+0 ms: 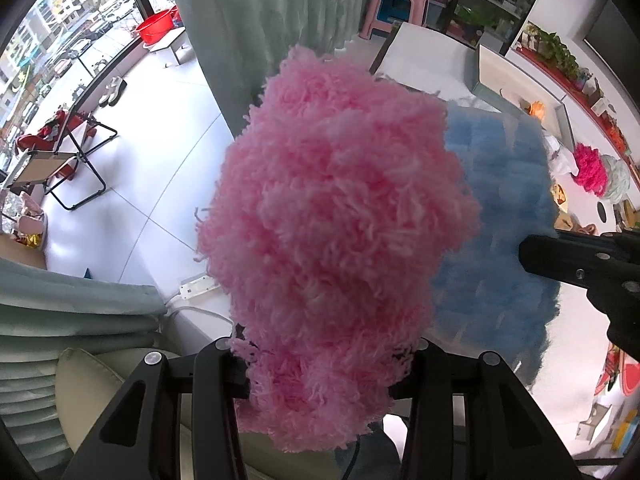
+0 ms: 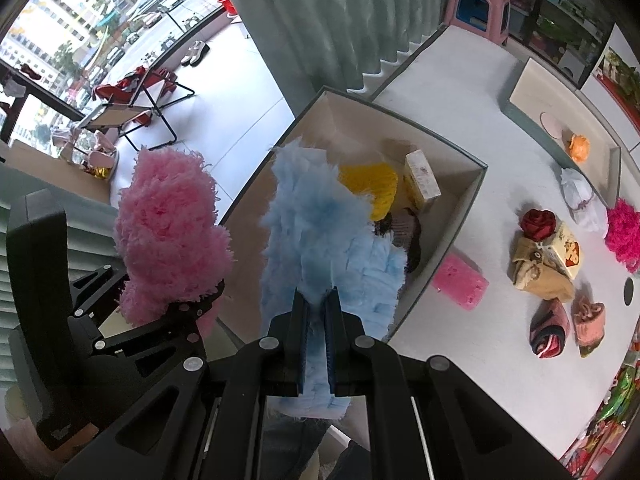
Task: Organize soft objects
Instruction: 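Carry the pink toy and blue mat over the grey box with both tools, then open both tools to drop the toy and mat into the box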
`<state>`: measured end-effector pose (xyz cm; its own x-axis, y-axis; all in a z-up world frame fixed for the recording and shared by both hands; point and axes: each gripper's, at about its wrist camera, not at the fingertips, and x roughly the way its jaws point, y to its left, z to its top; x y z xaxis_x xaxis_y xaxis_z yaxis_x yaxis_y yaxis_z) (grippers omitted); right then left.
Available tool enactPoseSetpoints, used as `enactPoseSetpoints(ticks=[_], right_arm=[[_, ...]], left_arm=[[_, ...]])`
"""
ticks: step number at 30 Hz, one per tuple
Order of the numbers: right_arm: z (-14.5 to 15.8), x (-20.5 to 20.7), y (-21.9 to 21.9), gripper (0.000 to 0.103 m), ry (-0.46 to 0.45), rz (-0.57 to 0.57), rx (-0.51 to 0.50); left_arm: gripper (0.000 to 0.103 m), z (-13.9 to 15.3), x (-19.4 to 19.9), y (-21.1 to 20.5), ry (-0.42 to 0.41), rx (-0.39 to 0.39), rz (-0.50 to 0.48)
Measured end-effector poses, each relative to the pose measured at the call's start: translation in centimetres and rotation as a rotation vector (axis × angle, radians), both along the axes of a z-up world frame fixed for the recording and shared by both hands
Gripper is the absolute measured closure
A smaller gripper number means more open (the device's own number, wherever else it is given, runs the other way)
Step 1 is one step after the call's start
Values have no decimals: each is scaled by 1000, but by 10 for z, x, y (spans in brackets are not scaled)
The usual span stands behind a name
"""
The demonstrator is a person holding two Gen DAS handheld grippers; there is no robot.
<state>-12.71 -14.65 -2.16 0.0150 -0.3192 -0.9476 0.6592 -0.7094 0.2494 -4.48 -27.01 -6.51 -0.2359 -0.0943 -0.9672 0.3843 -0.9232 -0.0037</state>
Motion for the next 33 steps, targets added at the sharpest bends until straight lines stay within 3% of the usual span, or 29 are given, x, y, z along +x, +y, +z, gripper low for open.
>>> enactPoseSetpoints(ticks=[27,31,32,33], right_arm=[[-47,-29,-29,95,-31,14,97],[-56,-35,-31,93,-33,4,119],[-58,-37,-30,82,-36,1,123],[-59,-38,-30,57,-41,-5,126]], left_arm=[[57,-36,-24,10,-84,-16,-38],[23,-39,-28,10,-88,-13,-35],[13,-38,-28,10,-84,-13,-36],[8,-37,-28,9,-80,-16,-35]])
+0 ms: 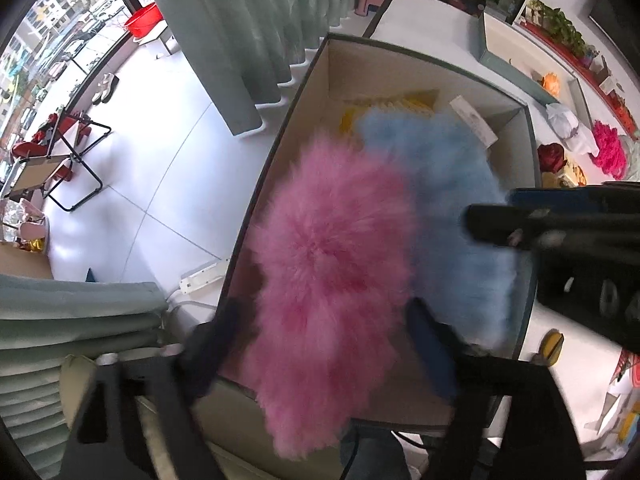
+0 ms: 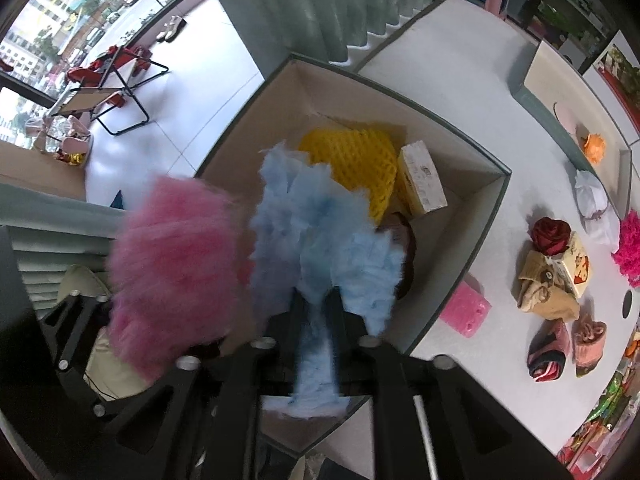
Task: Organize soft objects
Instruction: 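Open both tools to drop the toy and mat into the box, then move both tools toward the pink sponge and the pink knitted sock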
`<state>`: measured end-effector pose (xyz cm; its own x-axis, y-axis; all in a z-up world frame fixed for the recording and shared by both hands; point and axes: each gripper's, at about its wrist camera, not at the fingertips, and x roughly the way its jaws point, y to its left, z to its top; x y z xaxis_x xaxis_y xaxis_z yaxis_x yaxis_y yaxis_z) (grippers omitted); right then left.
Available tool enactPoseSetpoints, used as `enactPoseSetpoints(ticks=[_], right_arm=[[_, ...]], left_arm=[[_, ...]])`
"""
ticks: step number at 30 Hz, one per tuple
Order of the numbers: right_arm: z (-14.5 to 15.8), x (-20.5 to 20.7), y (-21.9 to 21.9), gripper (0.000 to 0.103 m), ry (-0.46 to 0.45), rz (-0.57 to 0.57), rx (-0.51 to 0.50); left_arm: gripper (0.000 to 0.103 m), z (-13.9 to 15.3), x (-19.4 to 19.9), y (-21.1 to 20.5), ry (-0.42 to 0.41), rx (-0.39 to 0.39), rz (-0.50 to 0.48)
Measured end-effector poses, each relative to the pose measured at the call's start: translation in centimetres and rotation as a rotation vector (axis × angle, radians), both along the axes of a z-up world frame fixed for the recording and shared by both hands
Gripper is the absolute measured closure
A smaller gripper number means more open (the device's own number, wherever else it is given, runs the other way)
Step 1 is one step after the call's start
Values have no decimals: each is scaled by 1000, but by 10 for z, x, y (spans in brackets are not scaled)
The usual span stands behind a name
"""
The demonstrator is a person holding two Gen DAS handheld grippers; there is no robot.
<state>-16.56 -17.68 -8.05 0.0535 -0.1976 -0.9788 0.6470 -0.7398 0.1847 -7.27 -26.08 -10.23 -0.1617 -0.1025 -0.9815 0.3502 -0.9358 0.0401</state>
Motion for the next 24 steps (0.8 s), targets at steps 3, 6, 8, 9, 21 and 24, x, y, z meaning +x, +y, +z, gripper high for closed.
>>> enactPoseSetpoints(ticks=[3,6,8,9,21,24], right_arm=[[3,-4,6,12,18,-48,0],[8,-9,15,1,46,-85,8],[11,-11,21,0,58,-96,13],[14,-12,24,0,62,-101,9],[4,-5,141,0,-38,-363,-25],[-11,3,191,0,-93,-489,-6]], left_arm=[[1,1,-1,1,-8,-39,-2],[1,-1,-3,3,-32,-34,-18],[1,1,-4,5,-24,-27,-28],[1,3,-4,7,-18,-26,-30],[1,16,-9,48,-46,74,-134],[1,24,-15,75,-37,67,-203]])
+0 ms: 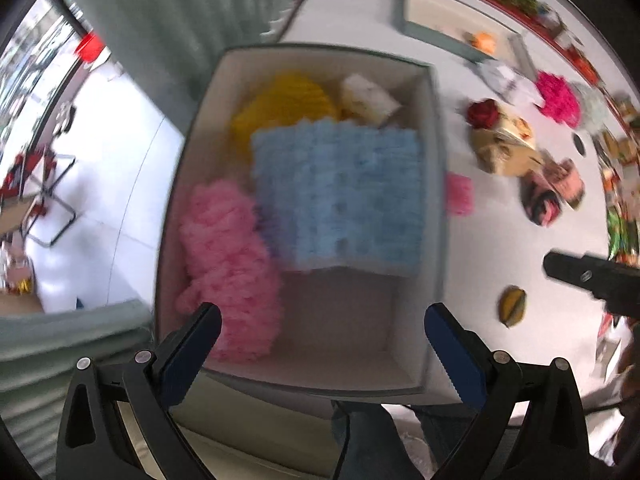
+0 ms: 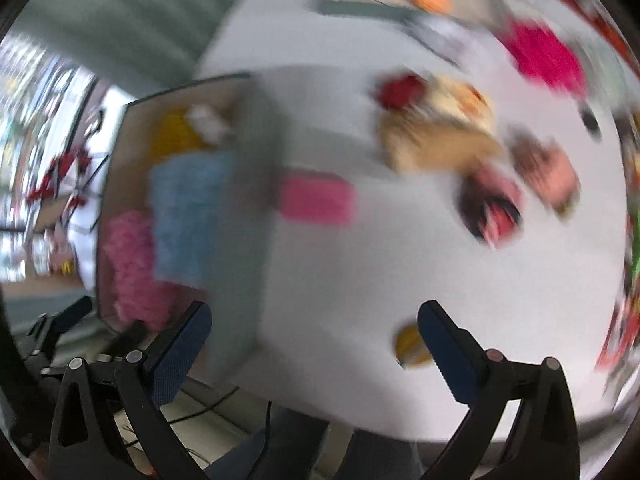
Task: Organize soft objects
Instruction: 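Move both tools toward the pink sponge and the pink knitted sock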
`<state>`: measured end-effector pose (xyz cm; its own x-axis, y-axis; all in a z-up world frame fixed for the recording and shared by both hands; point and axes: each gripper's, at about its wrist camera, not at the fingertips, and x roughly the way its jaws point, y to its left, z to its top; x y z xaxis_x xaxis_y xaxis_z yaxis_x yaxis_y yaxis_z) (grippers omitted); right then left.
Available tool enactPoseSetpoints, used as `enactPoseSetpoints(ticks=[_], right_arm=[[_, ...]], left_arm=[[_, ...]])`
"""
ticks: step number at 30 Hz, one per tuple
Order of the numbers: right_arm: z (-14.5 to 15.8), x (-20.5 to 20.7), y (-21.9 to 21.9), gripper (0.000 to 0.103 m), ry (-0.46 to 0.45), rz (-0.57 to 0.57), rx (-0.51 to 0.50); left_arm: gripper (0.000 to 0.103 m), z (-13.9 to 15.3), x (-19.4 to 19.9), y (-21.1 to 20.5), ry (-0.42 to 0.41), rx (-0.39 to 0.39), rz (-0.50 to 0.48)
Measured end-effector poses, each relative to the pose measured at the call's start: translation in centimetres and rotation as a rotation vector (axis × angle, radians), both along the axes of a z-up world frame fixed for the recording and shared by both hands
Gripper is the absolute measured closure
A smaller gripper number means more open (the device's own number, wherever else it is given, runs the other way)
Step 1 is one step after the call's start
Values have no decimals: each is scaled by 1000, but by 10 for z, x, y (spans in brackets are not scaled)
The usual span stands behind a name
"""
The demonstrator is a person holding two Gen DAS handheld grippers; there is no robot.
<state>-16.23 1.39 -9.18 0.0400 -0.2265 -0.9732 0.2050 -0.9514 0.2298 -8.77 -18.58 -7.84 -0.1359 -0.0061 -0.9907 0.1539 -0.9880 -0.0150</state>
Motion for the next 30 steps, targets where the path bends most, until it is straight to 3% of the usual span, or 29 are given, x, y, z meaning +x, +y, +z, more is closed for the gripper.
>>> enactPoseSetpoints(ticks=[3,9,14,17,22,30], right_arm=[[-17,11,46,0,-51,-93,42],[-36,31,115,0,-119,-258,56],[-42,38,155,0,-134,-347,52],[-44,41,171,0,-150,-374,55],[-52,45,189,0,-180,-385,71],[-71,45,193,0,-230,-351,68]], left_arm=[[1,6,-9,23,13,0,-65],[1,17,-29,92,49,70,-243],[1,-4,-48,156,21,157,-362],[1,-39,-57,174,-62,202,-356],[1,-88,-54,167,-171,163,-305],[1,-96,-50,156,-170,80,-294]])
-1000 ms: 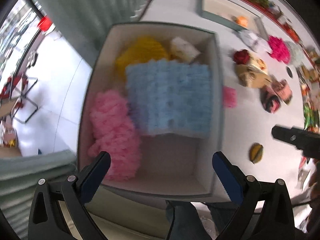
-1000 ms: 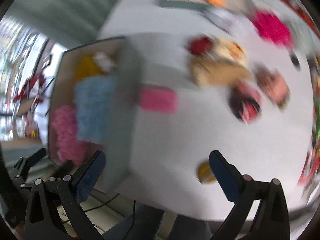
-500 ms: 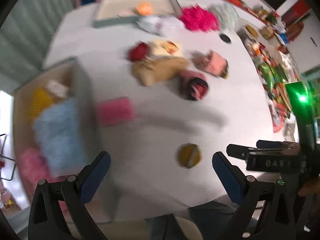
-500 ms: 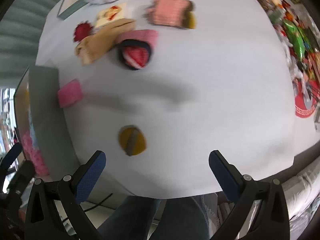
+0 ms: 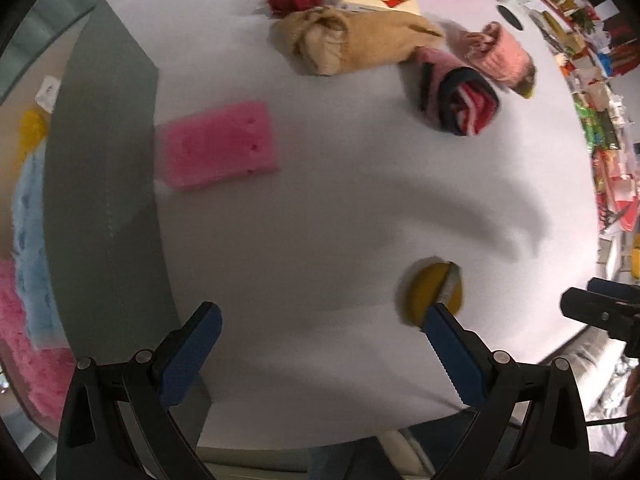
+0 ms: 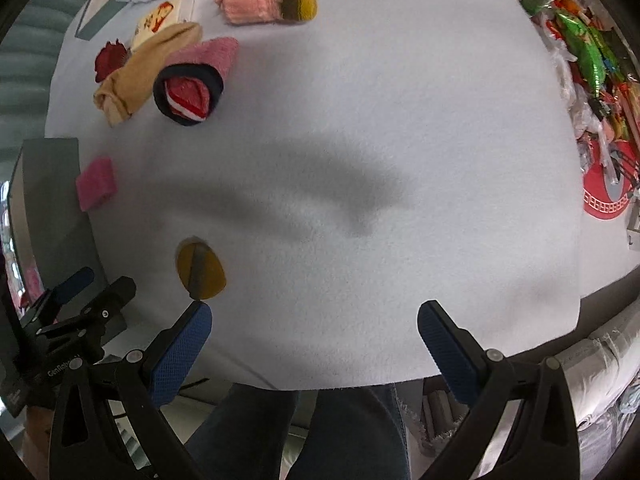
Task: Organize soft objects
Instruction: 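Move both tools toward the pink sponge and the pink knitted sock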
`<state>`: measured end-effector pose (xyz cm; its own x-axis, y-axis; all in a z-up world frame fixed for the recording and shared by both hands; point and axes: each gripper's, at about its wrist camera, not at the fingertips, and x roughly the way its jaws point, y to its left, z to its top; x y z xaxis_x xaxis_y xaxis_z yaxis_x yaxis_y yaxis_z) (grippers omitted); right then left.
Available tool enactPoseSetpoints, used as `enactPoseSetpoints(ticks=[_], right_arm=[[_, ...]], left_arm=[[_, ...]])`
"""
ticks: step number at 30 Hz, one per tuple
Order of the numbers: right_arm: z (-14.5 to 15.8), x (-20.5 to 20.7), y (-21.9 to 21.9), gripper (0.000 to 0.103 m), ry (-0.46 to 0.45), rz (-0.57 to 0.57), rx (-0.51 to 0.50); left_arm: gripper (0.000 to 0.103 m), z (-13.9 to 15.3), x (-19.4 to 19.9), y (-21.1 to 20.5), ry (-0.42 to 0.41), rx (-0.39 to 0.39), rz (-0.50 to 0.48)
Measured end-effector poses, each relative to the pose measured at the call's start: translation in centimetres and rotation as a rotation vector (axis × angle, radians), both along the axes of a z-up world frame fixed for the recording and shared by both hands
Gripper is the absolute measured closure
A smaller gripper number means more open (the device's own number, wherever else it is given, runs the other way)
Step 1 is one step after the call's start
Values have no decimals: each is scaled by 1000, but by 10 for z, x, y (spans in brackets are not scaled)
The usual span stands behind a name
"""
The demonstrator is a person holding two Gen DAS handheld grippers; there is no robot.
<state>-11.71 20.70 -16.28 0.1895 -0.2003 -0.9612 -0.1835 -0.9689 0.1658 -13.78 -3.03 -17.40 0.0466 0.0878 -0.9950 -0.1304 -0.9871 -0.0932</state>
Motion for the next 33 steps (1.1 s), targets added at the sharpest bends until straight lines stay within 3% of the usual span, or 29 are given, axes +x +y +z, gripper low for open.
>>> enactPoseSetpoints(ticks=[6,11,21,27,33], right_arm=[[-5,-10,-4,0,-1,46,-22],[2,-33,-13,0,34,83,-18],[1,-99,-49,0,121,88,-36],[-25,-137,-67,0,109,70,5],[-51,-158,-83,0,75,88,38]], left_arm=[[1,3,-12,-14,34,-39,92],[1,7,-44,1,113,-95,139],[1,-13,-79,-3,96,-145,219],[1,-20,-85,-3,98,-177,225],[1,-23,-95,18,97,-291,156]])
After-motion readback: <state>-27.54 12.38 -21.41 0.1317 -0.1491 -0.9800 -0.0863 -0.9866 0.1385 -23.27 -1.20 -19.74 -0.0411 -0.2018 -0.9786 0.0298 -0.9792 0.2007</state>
